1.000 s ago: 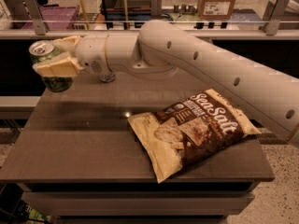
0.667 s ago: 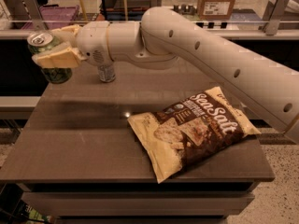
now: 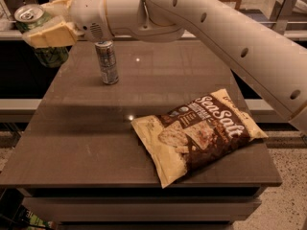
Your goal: Pick green can
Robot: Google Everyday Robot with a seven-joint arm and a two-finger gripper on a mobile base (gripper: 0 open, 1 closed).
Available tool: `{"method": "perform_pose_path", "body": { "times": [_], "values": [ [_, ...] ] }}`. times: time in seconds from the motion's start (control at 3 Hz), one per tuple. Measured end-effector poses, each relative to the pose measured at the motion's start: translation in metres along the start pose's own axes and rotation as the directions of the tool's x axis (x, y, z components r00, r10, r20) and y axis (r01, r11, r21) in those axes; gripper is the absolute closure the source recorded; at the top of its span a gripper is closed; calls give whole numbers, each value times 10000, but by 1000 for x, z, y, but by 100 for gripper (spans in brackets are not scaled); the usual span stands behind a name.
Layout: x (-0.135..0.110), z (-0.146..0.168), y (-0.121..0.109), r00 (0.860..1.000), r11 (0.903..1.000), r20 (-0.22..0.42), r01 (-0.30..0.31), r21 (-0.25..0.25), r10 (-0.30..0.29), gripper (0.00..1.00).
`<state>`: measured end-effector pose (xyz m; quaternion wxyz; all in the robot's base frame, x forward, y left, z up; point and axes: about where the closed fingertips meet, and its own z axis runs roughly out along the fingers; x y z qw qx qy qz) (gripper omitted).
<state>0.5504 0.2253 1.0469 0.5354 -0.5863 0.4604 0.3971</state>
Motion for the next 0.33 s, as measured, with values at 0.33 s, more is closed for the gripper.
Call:
{"method": "perform_pose_path", "body": {
  "times": [0.33],
  "values": [
    [0, 0, 0, 10000, 10000, 0, 1, -1, -1, 100]
  ]
}}
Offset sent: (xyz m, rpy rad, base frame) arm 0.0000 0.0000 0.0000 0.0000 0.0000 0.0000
